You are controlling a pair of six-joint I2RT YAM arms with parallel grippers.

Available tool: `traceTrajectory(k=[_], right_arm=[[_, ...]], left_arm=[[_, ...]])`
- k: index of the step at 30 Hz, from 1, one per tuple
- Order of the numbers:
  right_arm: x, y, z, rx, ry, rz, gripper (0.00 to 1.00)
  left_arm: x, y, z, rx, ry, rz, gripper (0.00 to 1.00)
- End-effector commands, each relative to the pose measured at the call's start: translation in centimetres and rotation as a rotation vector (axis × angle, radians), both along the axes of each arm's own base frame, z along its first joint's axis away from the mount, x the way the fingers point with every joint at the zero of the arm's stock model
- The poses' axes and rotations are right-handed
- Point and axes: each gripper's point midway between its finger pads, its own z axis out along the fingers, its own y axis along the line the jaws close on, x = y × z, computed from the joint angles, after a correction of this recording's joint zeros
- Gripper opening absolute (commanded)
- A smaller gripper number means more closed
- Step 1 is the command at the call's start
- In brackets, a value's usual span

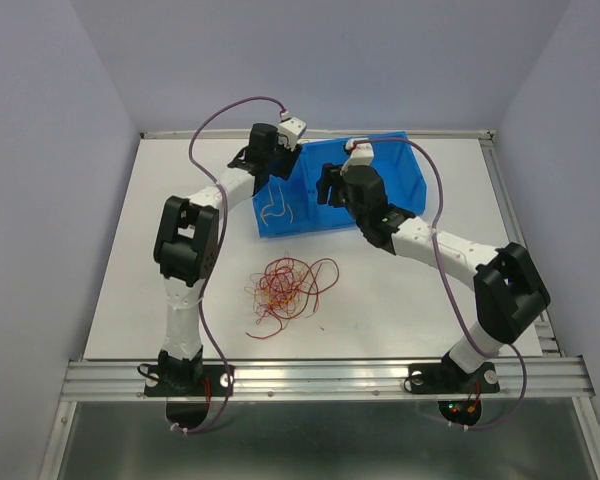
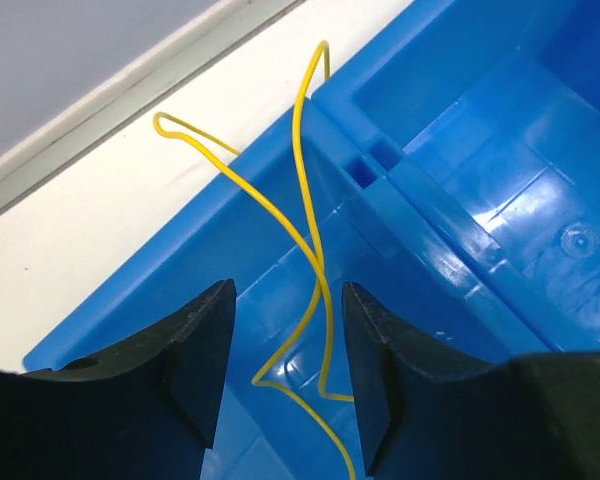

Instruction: Untangle the cables

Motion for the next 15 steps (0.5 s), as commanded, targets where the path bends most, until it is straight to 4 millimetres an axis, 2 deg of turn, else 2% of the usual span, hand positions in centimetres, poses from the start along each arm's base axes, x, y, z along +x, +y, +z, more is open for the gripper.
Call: traceTrajectory(k=[1,5,6,9,15], right_arm=[[0.2,-0.9,3.9,0.061,-0.076,-0.031,0.67],[0.2,-0.9,3.6,0.061,-0.072,-0.03,0.67],[0.2,-0.9,3.7,0.064,-0.072,-0.03,0.67],[0.2,-0.9,3.6,0.064,-0.071,-0.032,0.66],[0.2,-0.9,3.6,0.065,-0.072,-0.033,0.66]], left_arm=[[1.0,-0.6,1.8,-0.005,-0.044,-0.011,0.57],[1.3,-0.6,1.1,0.001,-0.031,-0.006,0.46],[1.4,-0.5,1.1,0.005,-0.033,0.002,0.32],[1.5,0.1,1.4,0.014,-0.044,0.037,0.0],[-0.6,1.2,4.0,0.012,-0.129,0.033,0.0]])
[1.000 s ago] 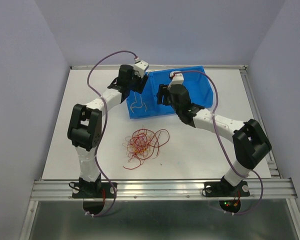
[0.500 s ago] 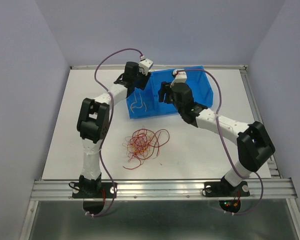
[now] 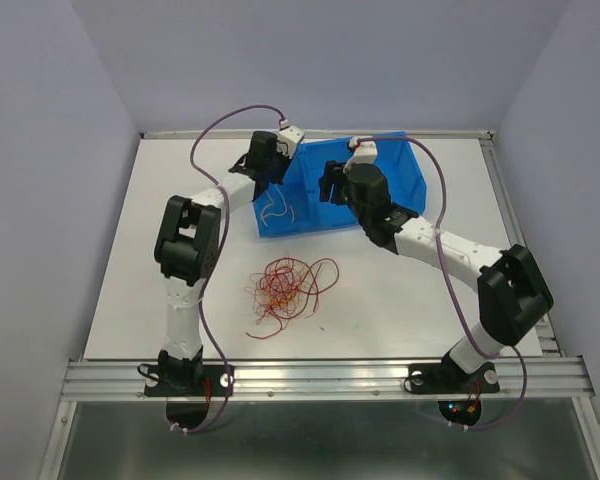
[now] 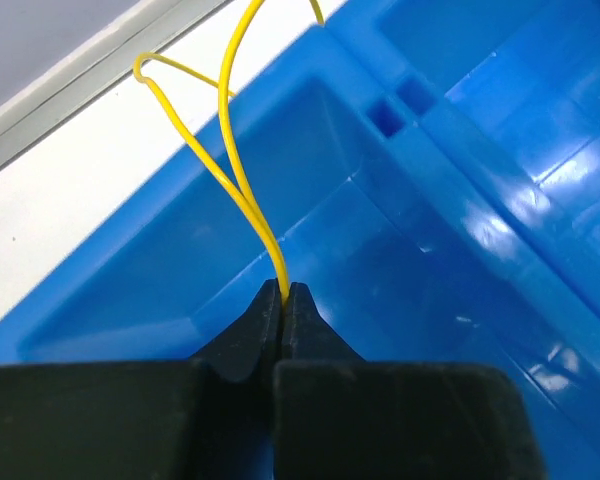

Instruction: Untangle the cables

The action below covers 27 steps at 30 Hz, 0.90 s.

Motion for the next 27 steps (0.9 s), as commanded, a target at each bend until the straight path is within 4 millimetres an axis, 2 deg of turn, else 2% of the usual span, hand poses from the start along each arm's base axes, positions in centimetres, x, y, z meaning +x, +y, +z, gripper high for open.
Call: traceTrajectory(k=[1,4,6,7,8,11,16,20,22,27], right_arm=[[0.2,-0.7,2.5,0.048,-0.055,-0.029,0.66],[0.2,-0.7,2.7,0.053,-0.058,-0.028,0.66],[0.2,-0.7,2.7,0.053,-0.058,-0.028,0.66],[0.2,-0.7,2.6,0.051,-0.057,-0.026,0.66],[0.2,-0.6,2.7,0.052,-0.058,-0.024,0.66],[0.2,-0.7,2.8,0.053,-0.059,-0.023,0.65],[0.2,-0.8,2.9,0.053,-0.06,-0.024,0.65],[0.1,-0.7,2.9,0.054,-0.062,-0.023,0.65],[0.1,-0.8,3.0,0.054,-0.062,-0.023,0.65],[0.0,-0.8,3.1,0.054,-0.064,-0.021,0.65]], left_arm=[[-1.5,0.6,7.9,-0.043,-0.188,-0.01,0.0],[-3.4,1.3,9.1,-0.049,-0.226,-0.022,0.0],[-4.3,1.6,9.1,-0.046,-0.222,-0.027,0.0],[-5.0,1.9,8.3,-0.038,-0.198,-0.029,0.0],[-5.6,1.9,8.8,-0.04,-0.2,-0.037,0.0],[-7.2,2.2,8.1,-0.031,-0.177,-0.059,0.0],[-9.2,2.5,6.1,-0.018,-0.121,-0.095,0.0],[-10.9,3.0,7.3,-0.033,-0.189,-0.112,0.0],[-11.7,3.2,7.1,-0.034,-0.207,-0.124,0.0],[-13.5,4.0,9.9,-0.061,-0.343,-0.121,0.0]])
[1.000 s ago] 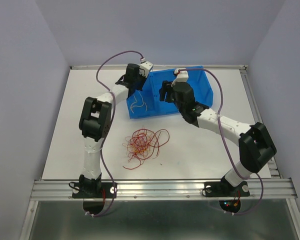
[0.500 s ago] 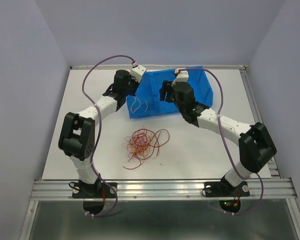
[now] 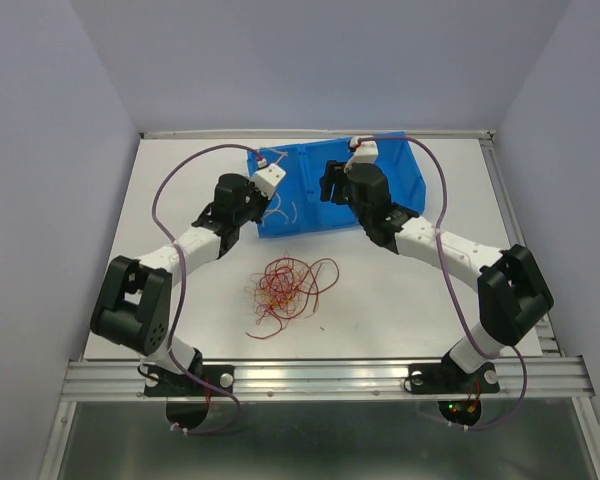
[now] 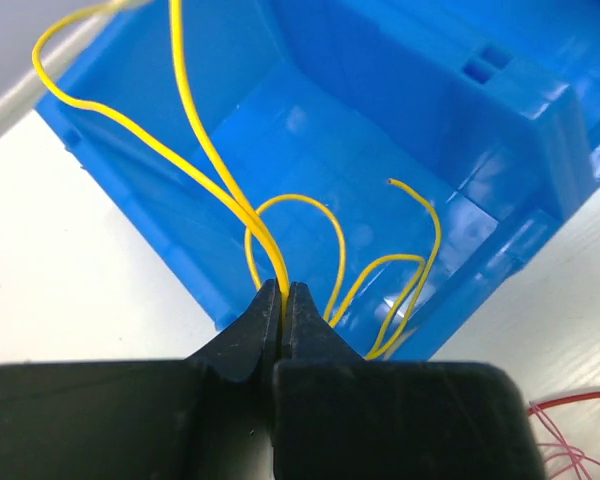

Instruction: Untangle the cables

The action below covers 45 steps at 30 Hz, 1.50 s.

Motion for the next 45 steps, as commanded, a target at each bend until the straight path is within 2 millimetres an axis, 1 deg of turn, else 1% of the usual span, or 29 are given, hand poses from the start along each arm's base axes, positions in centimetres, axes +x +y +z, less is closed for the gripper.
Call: traceTrajectory(k=[1,2,5,9,13,16,17,19,20,22,23,24,25,27,28,29,30,31,32,33,34,36,37,40,41,42,43,45], right_arm=[[-0.2,-0.5,3.0,0.053,-0.062,-0.011,0.65],[-0.2,-0.5,3.0,0.053,-0.062,-0.011,0.65],[-0.2,-0.6,3.2,0.056,-0.066,-0.013,0.65],[-0.3,-0.6,3.3,0.058,-0.067,-0.01,0.65],[-0.2,-0.6,3.2,0.057,-0.066,-0.011,0.65],[-0.2,-0.6,3.1,0.056,-0.064,-0.007,0.65],[-0.2,-0.5,3.1,0.056,-0.063,-0.005,0.65],[-0.1,-0.2,3.0,0.055,-0.061,0.005,0.65],[0.0,0.0,2.8,0.051,-0.055,0.012,0.65],[0.1,0.6,2.0,0.044,-0.036,0.034,0.66],[0.3,0.8,1.2,0.035,-0.019,0.038,0.66],[0.5,1.2,1.2,0.033,-0.011,0.046,0.67],[0.6,1.3,0.8,0.027,-0.003,0.051,0.68],[1.0,2.1,-0.3,0.011,0.018,0.071,0.74],[1.2,2.4,-0.8,0.004,0.03,0.081,0.76],[1.3,2.8,-1.1,0.001,0.038,0.089,0.76],[1.7,3.5,-2.2,-0.011,0.06,0.109,0.77],[1.9,3.8,-2.7,-0.017,0.071,0.116,0.77],[2.1,4.1,-3.1,-0.023,0.082,0.122,0.77],[2.2,4.5,-3.6,-0.032,0.093,0.135,0.77],[2.3,4.8,-4.8,-0.047,0.114,0.143,0.78],[2.4,5.4,-4.8,-0.048,0.114,0.148,0.77],[2.6,5.4,-5.3,-0.053,0.123,0.141,0.75],[2.9,4.8,-6.0,-0.069,0.131,0.093,0.75],[3.0,4.9,-6.3,-0.072,0.136,0.085,0.73],[3.2,4.9,-6.6,-0.07,0.141,0.075,0.72],[3.2,5.1,-6.8,-0.07,0.144,0.076,0.67],[3.3,5.7,-7.3,-0.072,0.15,0.074,0.61]], left_arm=[[-0.2,-0.1,7.4,-0.078,-0.272,-0.02,0.0],[-0.7,0.0,7.6,-0.079,-0.282,-0.026,0.0],[-1.0,-0.3,8.0,-0.09,-0.29,-0.048,0.0],[-0.5,-0.1,7.4,-0.08,-0.277,-0.03,0.0],[0.6,-0.5,5.6,-0.057,-0.213,-0.026,0.0],[1.0,-0.9,4.7,-0.059,-0.19,-0.029,0.0],[1.4,-1.0,4.1,-0.053,-0.174,-0.029,0.0],[1.7,-1.1,3.4,-0.05,-0.151,-0.025,0.0],[2.2,-1.3,2.9,-0.045,-0.135,-0.023,0.0],[2.6,-1.2,2.6,-0.04,-0.123,-0.012,0.14],[2.6,-1.3,2.9,-0.043,-0.128,-0.008,0.22],[2.6,-1.2,3.2,-0.046,-0.135,-0.003,0.32],[2.6,-1.1,3.5,-0.049,-0.141,0.0,0.36],[2.4,-1.0,4.9,-0.064,-0.168,0.0,0.46],[2.2,-0.9,5.8,-0.071,-0.187,0.002,0.57],[2.2,-0.9,6.1,-0.071,-0.194,0.001,0.63],[2.1,-0.8,6.4,-0.071,-0.201,0.003,0.71],[2.0,-0.9,7.0,-0.076,-0.213,0.0,0.74],[1.9,-0.8,7.2,-0.08,-0.217,0.001,0.76],[1.8,-0.8,7.4,-0.084,-0.22,-0.003,0.81],[1.6,-0.7,7.7,-0.086,-0.227,0.0,0.81],[1.2,-0.3,8.4,-0.095,-0.242,0.009,0.81],[0.9,0.1,9.0,-0.106,-0.251,0.016,0.81],[0.6,1.4,9.7,-0.123,-0.263,0.044,0.81],[0.2,2.0,10.3,-0.135,-0.273,0.061,0.81],[0.2,2.9,10.7,-0.138,-0.282,0.083,0.81],[-0.2,3.6,11.5,-0.147,-0.3,0.094,0.81],[-0.5,4.6,12.3,-0.172,-0.309,0.11,0.81]])
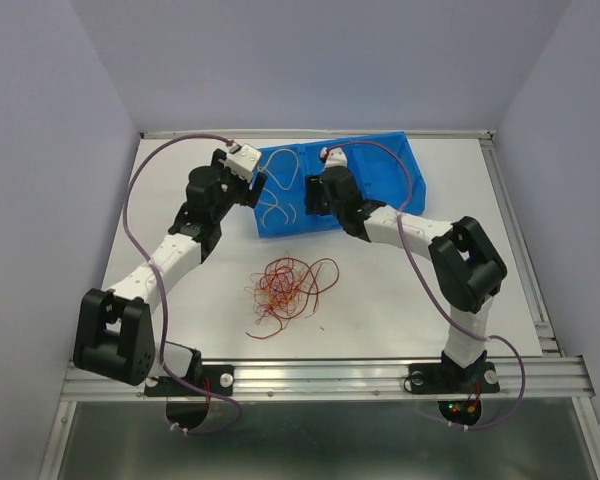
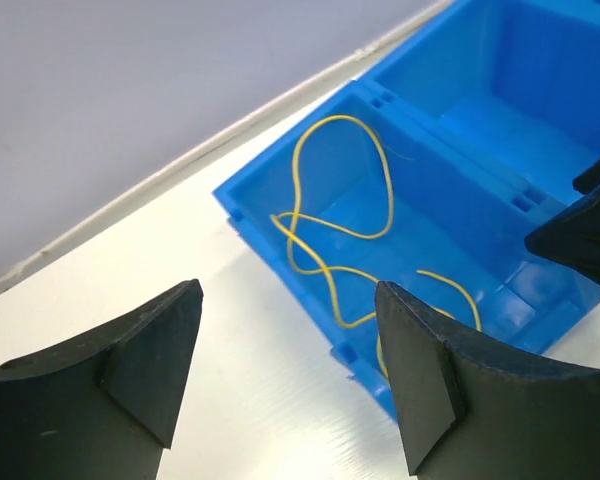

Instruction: Untangle the cables

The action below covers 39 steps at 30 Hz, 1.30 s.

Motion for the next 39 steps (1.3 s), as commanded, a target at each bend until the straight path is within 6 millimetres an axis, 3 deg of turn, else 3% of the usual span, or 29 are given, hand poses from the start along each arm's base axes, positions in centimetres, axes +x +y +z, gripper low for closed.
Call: traceTrajectory(k=[1,4,10,11,14,16,17,18,19,23,24,26,27,28,32,35,39], right_arm=[[1.3,2.1,2.4,0.035,-0.064,-0.033,0.59],[1.6,2.6,1.9,0.02,-0.076,-0.091,0.58],[2.2,4.0,0.9,0.047,-0.072,-0.147,0.33],[2.4,4.4,1.5,0.053,-0.085,-0.15,0.26],[3.1,4.8,1.5,0.055,-0.093,-0.153,0.22],[3.7,6.2,2.8,0.097,-0.105,-0.129,0.27],[3.9,6.5,3.1,0.107,-0.108,-0.128,0.38],[4.2,6.8,3.6,0.113,-0.115,-0.134,0.62],[4.4,6.7,3.9,0.111,-0.12,-0.14,0.69],[3.8,5.8,5.3,0.093,-0.141,-0.136,0.74],[3.3,5.6,6.9,0.108,-0.156,-0.124,0.75],[2.1,5.3,7.4,0.115,-0.146,-0.083,0.75],[1.3,5.0,9.8,0.149,-0.169,-0.068,0.75],[0.1,4.8,9.0,0.144,-0.144,-0.037,0.75],[-4.3,2.6,11.0,0.204,-0.122,0.027,0.72],[-7.7,1.6,11.1,0.216,-0.096,0.11,0.7],[-11.0,-0.2,8.5,0.179,-0.027,0.162,0.67]], left_arm=[[-0.9,2.6,3.8,-0.075,-0.076,0.05,0.81],[-1.2,3.0,4.1,-0.09,-0.07,0.046,0.81],[-1.6,2.8,3.9,-0.078,-0.055,0.025,0.81],[-1.6,2.7,3.8,-0.077,-0.052,0.022,0.81],[-1.9,2.6,3.4,-0.065,-0.046,0.009,0.81],[-2.3,2.2,2.9,-0.06,-0.028,-0.02,0.81],[-2.5,1.9,2.5,-0.053,-0.019,-0.039,0.8],[-3.0,1.3,2.1,-0.039,-0.01,-0.086,0.81],[-3.3,1.1,1.8,-0.032,-0.001,-0.108,0.81],[-5.2,0.6,-0.2,0.016,0.035,-0.18,0.8],[-5.7,0.5,-0.3,0.032,0.03,-0.207,0.8],[-7.4,-0.3,-0.7,0.041,0.044,-0.281,0.79],[-7.9,-0.5,-1.0,0.054,0.044,-0.31,0.79],[-8.7,-0.8,-1.5,0.062,0.064,-0.345,0.79],[-11.4,-2.7,-3.2,0.085,0.101,-0.515,0.79],[-12.7,-3.6,-4.7,0.111,0.139,-0.608,0.79],[-14.0,-4.7,-7.3,0.168,0.194,-0.688,0.78]])
